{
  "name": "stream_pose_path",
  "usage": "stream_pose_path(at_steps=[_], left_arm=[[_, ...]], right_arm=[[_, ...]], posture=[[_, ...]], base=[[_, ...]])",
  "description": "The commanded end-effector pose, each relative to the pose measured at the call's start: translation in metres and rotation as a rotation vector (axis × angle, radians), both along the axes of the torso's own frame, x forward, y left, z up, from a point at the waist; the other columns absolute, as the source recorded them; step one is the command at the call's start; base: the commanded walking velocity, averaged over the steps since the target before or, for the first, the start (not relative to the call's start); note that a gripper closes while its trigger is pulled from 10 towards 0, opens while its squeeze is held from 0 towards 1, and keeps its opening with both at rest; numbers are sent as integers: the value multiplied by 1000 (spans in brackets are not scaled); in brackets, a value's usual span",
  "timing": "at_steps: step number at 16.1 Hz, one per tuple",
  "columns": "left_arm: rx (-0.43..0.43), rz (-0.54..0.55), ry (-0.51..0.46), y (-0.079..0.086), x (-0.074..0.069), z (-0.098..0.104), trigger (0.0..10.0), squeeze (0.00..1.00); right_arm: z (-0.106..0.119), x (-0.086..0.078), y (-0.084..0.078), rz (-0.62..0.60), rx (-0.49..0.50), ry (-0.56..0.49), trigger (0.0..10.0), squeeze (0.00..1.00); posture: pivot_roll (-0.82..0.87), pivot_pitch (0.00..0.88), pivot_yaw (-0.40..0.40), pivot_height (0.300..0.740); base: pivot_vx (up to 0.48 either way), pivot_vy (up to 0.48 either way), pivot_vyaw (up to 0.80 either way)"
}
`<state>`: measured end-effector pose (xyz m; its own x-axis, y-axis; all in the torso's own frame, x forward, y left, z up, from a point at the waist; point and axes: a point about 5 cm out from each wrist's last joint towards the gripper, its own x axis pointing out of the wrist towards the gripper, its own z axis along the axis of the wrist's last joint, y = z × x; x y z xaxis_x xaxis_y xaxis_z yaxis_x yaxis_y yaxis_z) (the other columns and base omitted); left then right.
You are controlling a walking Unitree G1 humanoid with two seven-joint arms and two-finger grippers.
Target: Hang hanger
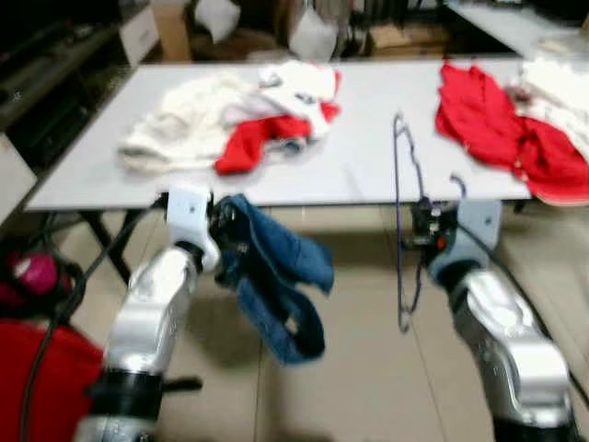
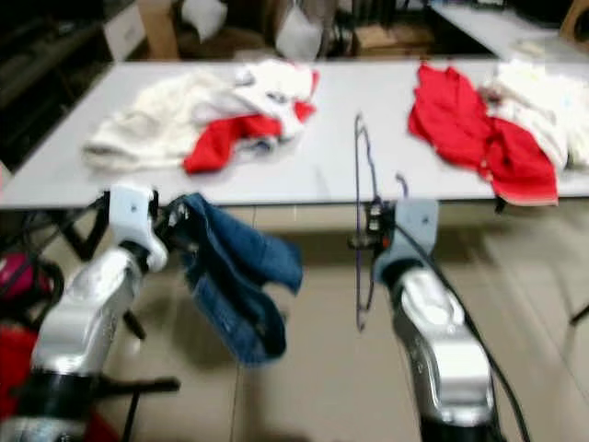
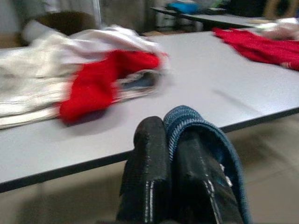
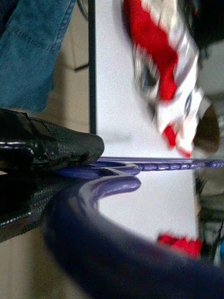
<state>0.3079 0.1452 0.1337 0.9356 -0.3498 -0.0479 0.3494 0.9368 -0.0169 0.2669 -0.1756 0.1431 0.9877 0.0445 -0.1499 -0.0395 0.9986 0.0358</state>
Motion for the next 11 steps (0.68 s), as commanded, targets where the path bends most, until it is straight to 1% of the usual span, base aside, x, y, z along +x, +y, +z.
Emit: stream_pose_path(at_steps=[1, 5, 11], left_arm=[[5, -12, -41, 0, 2, 10, 10000, 0], [1, -15, -42, 0, 2, 10, 10000, 0], [-4, -12, -42, 0, 2, 10, 10000, 0]], right_arm=[[4, 1, 0, -1, 3, -16, 10000, 0], [4, 1, 1, 14, -2, -15, 10000, 0], [4, 2, 3, 35, -11, -13, 10000, 0]], posture=[[-64, 0, 57, 740], [-63, 0, 55, 740], [-62, 0, 51, 740]], base=[[349, 0, 0], [348, 0, -800], [344, 0, 0]])
